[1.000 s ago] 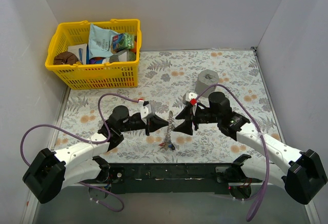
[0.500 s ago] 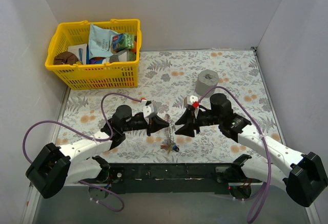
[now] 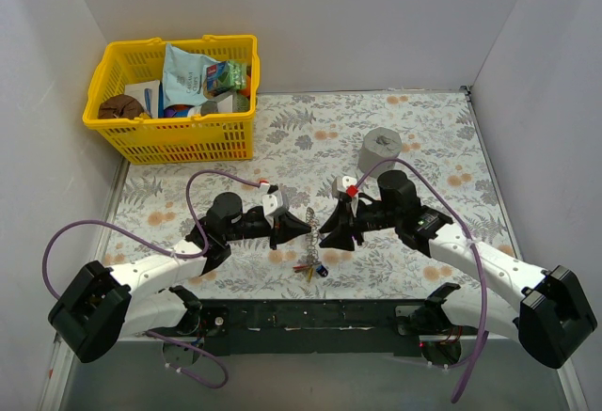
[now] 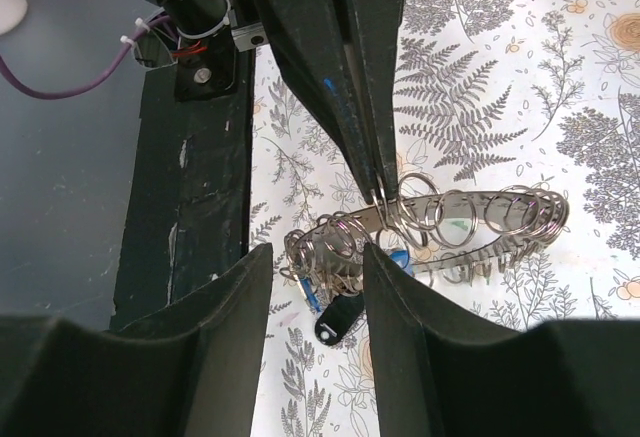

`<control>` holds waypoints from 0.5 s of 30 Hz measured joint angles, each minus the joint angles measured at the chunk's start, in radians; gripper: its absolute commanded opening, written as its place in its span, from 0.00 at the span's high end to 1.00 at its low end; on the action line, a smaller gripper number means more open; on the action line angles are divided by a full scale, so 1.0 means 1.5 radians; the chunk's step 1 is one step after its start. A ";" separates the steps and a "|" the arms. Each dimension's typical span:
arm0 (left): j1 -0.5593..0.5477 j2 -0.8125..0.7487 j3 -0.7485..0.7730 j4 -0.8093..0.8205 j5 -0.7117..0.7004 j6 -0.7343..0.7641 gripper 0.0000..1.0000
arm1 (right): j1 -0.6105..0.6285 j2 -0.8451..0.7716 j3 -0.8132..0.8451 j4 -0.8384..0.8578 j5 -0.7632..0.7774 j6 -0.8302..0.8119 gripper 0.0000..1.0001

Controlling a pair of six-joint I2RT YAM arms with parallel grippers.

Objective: Put the keys on the keyring

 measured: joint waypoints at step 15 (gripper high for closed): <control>0.000 -0.003 0.000 0.000 0.007 0.001 1.00 | 0.000 -0.005 0.023 0.002 0.001 0.000 0.51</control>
